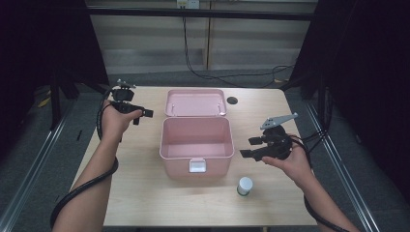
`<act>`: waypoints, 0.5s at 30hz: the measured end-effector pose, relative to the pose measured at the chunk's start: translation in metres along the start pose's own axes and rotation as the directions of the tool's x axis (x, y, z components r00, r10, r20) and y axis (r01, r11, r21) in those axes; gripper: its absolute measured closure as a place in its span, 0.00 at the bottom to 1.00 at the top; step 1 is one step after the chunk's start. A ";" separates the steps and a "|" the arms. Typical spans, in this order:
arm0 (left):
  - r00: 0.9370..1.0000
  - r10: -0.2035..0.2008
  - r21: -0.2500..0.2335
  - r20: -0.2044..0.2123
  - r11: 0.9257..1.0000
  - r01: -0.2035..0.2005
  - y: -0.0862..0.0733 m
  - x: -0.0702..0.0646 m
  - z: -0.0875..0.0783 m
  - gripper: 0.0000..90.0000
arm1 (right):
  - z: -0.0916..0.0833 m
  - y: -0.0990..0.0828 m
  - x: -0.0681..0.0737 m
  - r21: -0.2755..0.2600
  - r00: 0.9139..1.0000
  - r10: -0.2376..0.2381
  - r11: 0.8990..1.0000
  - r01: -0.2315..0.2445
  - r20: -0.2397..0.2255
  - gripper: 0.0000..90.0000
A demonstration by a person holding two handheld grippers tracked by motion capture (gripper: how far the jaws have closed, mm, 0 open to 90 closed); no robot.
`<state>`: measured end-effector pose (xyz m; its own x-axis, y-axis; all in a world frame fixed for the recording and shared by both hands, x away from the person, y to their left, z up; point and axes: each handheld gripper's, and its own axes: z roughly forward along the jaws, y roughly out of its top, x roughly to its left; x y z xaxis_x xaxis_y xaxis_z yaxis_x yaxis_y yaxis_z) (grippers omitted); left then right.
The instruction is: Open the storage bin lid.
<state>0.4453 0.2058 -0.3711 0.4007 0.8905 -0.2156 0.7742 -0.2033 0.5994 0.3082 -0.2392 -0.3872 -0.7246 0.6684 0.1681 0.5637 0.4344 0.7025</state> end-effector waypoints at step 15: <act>1.000 0.024 0.026 0.020 0.999 -0.024 -0.026 0.004 0.001 0.29 | -0.001 -0.013 -0.004 0.025 1.000 0.005 1.000 -0.005 0.001 0.36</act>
<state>0.4268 0.2140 -0.3885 0.4289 0.8769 -0.2169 0.7766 -0.2353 0.5844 0.3032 -0.2477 -0.3965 -0.7209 0.6716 0.1709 0.5774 0.4457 0.6841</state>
